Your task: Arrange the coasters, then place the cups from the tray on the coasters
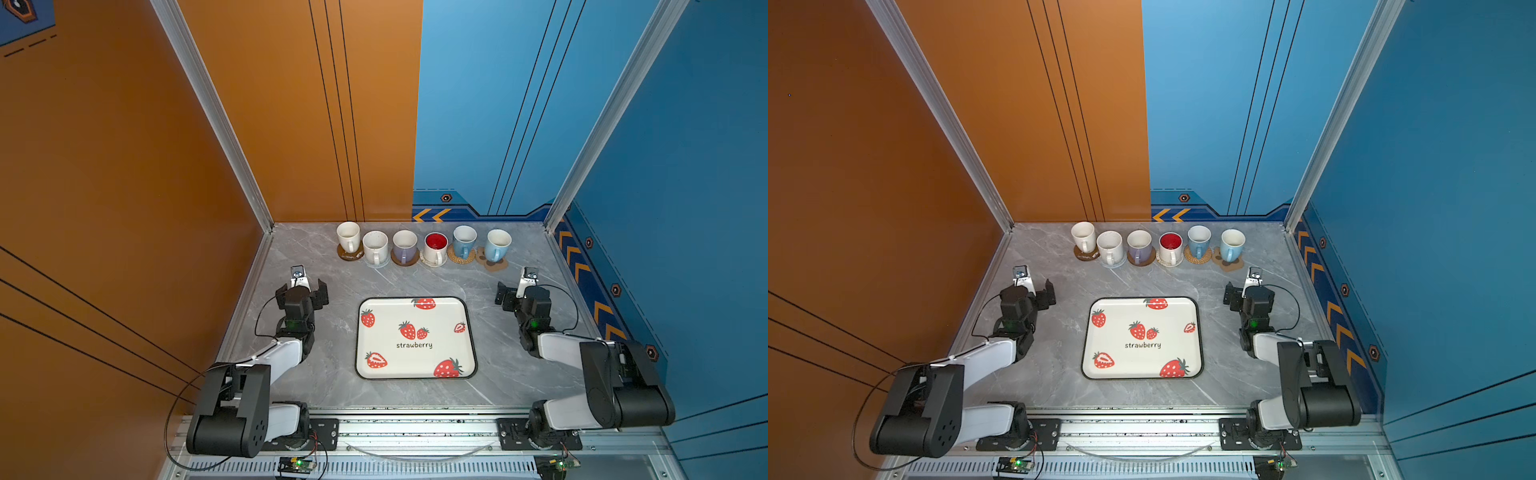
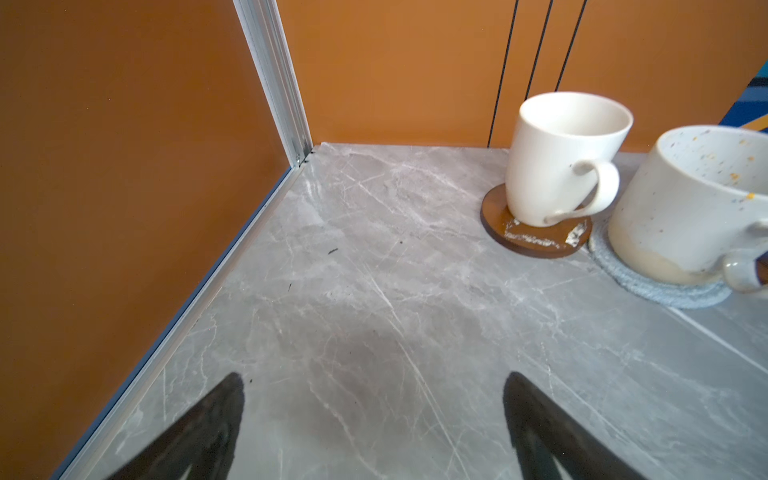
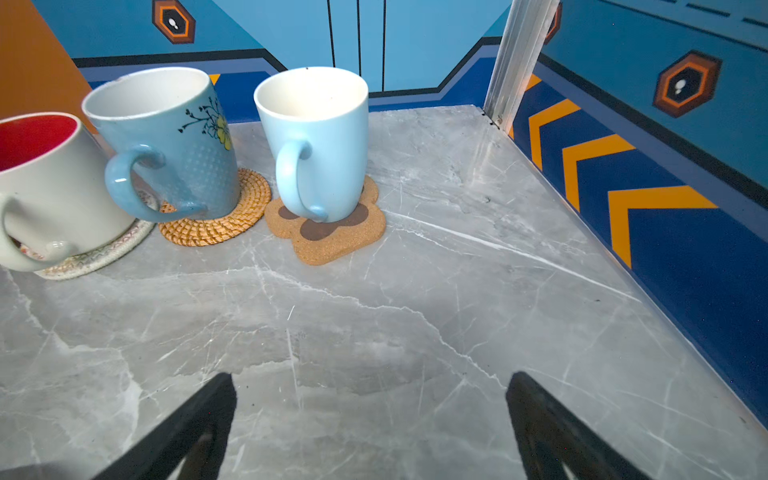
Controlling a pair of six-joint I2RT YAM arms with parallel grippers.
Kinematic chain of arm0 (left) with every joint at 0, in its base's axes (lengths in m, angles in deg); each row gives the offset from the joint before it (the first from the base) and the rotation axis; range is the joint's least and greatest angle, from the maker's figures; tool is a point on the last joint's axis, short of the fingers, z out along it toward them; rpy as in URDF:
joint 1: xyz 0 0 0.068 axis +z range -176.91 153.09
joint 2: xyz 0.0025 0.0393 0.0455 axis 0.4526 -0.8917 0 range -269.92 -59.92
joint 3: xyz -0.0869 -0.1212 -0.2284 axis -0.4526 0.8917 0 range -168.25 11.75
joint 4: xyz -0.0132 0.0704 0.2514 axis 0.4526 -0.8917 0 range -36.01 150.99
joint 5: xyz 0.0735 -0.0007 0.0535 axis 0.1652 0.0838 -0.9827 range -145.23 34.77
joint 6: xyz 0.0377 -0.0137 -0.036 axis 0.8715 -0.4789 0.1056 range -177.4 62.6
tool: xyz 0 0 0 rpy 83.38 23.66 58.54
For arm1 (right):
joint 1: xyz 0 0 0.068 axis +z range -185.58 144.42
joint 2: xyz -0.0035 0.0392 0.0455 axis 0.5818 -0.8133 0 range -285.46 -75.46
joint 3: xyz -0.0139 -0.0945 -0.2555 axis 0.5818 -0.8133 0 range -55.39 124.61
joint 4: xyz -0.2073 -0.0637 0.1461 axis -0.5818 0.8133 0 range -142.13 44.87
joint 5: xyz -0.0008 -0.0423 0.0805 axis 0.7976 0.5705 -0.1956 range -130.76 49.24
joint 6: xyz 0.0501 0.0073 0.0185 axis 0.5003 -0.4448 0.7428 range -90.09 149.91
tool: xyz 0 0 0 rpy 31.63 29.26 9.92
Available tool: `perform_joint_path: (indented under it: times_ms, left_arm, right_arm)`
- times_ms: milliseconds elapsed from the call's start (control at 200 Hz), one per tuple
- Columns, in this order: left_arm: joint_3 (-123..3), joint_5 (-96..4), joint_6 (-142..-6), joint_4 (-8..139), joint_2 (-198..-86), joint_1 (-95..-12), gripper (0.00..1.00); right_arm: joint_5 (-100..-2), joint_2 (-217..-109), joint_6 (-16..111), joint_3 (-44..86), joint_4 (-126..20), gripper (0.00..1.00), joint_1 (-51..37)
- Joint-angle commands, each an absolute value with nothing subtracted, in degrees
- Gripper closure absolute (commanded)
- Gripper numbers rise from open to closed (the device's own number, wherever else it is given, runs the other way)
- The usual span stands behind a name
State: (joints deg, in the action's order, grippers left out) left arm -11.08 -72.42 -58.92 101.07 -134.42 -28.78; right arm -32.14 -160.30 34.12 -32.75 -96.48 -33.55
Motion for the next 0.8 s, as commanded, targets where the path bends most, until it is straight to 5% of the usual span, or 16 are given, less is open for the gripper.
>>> perform_joint_path:
  times_ms: [0, 351, 531, 796]
  left_arm:
    - [-9.9, -67.4, -59.6, 105.9, -134.0, -28.0, 0.02]
    - [-6.1, -65.2, -58.5, 107.1, -133.5, -27.9, 0.02]
    - [-2.9, -64.9, -58.2, 121.3, -142.4, -28.0, 0.02]
    - [-10.1, -63.2, -57.4, 113.0, -149.0, -28.3, 0.02]
  right_arm:
    - [-34.2, -164.0, 33.1, -33.7, -103.7, 0.0, -33.8]
    - [-35.0, -164.1, 33.6, -34.0, -104.1, 0.0, -34.5]
    - [-34.9, -164.0, 33.5, -34.2, -104.5, 0.0, -34.4]
    - [-34.8, -164.0, 33.6, -34.0, -104.5, 0.0, -34.4]
